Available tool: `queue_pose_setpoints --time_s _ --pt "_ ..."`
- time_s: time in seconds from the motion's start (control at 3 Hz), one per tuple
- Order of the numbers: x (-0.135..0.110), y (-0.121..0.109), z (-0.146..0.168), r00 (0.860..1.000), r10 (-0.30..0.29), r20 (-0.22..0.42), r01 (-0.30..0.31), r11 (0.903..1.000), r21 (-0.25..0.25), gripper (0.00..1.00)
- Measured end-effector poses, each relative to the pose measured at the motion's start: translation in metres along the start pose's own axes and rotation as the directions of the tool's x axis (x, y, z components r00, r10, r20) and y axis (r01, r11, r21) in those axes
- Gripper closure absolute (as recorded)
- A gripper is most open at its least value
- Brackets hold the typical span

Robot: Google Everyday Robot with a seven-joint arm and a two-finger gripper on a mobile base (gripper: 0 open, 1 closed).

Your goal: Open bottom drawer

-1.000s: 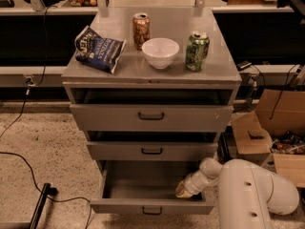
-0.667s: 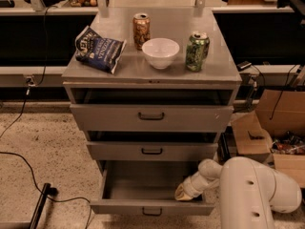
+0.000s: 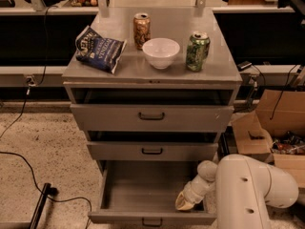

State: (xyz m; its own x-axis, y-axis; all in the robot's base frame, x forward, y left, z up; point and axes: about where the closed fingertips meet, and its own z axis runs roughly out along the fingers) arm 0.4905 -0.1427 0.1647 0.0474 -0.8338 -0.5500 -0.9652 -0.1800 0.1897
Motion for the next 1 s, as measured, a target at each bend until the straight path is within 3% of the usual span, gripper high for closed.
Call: queue_pose_setpoints --time_s 0.33,0.67,1.0 --pt "-0.006 0.019 -0.008 0.996 0.033 0.081 -0.028 0.9979 -0.058 1.00" --pt "-0.017 0.027 -0.023 0.990 0.033 0.138 -0.024 0.9978 -0.062 1.00" --pt "-0.033 0.022 -0.052 0.984 -0.001 0.181 -0.001 0.9999 0.012 1.00"
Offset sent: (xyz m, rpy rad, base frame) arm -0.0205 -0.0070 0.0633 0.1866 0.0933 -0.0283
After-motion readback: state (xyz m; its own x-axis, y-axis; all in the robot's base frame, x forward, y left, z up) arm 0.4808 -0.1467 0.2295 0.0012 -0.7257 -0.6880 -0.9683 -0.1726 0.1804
